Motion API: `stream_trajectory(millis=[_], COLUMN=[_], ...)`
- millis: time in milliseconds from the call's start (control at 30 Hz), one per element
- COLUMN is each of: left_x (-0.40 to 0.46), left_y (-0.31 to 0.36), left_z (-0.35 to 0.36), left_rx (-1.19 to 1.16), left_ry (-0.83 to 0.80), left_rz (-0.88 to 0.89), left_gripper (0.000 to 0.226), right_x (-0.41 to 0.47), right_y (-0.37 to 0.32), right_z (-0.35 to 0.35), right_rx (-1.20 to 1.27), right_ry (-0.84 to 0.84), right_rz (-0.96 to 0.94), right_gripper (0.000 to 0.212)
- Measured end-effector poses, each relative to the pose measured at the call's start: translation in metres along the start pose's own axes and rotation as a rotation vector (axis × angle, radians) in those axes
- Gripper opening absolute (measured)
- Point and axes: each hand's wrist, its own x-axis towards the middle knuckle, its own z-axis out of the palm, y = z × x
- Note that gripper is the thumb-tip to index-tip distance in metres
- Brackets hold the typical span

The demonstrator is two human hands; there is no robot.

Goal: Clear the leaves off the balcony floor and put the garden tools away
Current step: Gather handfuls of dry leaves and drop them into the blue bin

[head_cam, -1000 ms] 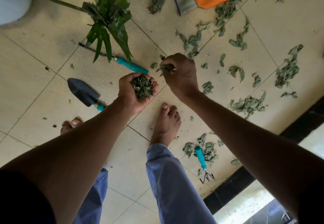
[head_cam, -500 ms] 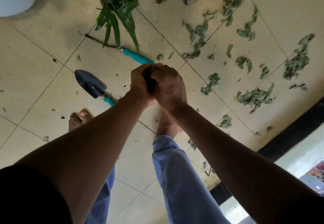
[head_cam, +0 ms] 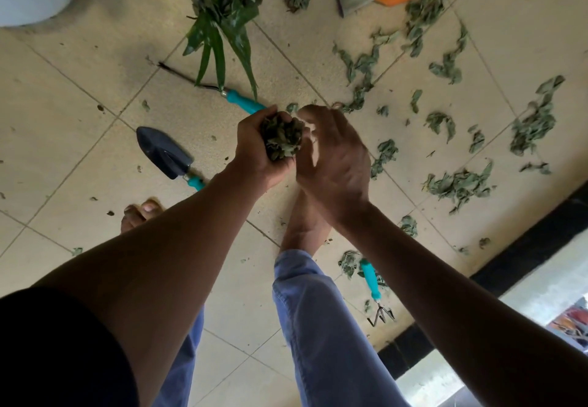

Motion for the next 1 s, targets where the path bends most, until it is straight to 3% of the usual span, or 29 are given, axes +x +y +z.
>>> stream_trajectory(millis=[100,200,300,467,600,767,833,900,1000], left_x=[0.005,0.008,0.010,0.012,0.013,0.014,0.014,0.015,0.017], left_y=[0.000,-0.001,-0.002,0.000,-0.002,-0.004,-0.004,-0.005,-0.005], left_z=[0.001,-0.002,-0.002,-0.003,-0.005,-0.004,-0.002,-0.002,-0.003], left_rx=[-0.114,-0.100,-0.053,-0.026,-0.016,0.007,0.017,0.023,0.026], left_ry=[-0.006,-0.008,-0.009,0.007,0.004,0.015,0.024,0.030,0.029], left_rz=[-0.040,-0.042,-0.044,-0.061,-0.075,-0.086,-0.088,-0.090,-0.097], left_gripper=[0.033,0.039,0.040,0.045,0.042,0.045,0.045,0.042,0.038], right_x=[0.021,0.054,0.087,0.122,0.125,0.095,0.081,0.072,0.071], right_y=[0.044,0.092,0.119,0.140,0.145,0.134,0.134,0.135,0.134], right_z=[0.010,0.019,0.020,0.021,0.023,0.029,0.034,0.038,0.037], right_rx=[-0.132,-0.340,-0.540,-0.538,-0.476,-0.507,-0.513,-0.530,-0.558], right_ry=[-0.023,-0.230,-0.434,-0.530,-0.543,-0.370,-0.356,-0.355,-0.349], right_rz=[0.103,0.209,0.155,0.182,0.190,0.019,-0.033,-0.077,-0.090], right_gripper=[0.044,0.089,0.129,0.150,0.143,0.080,0.066,0.065,0.089])
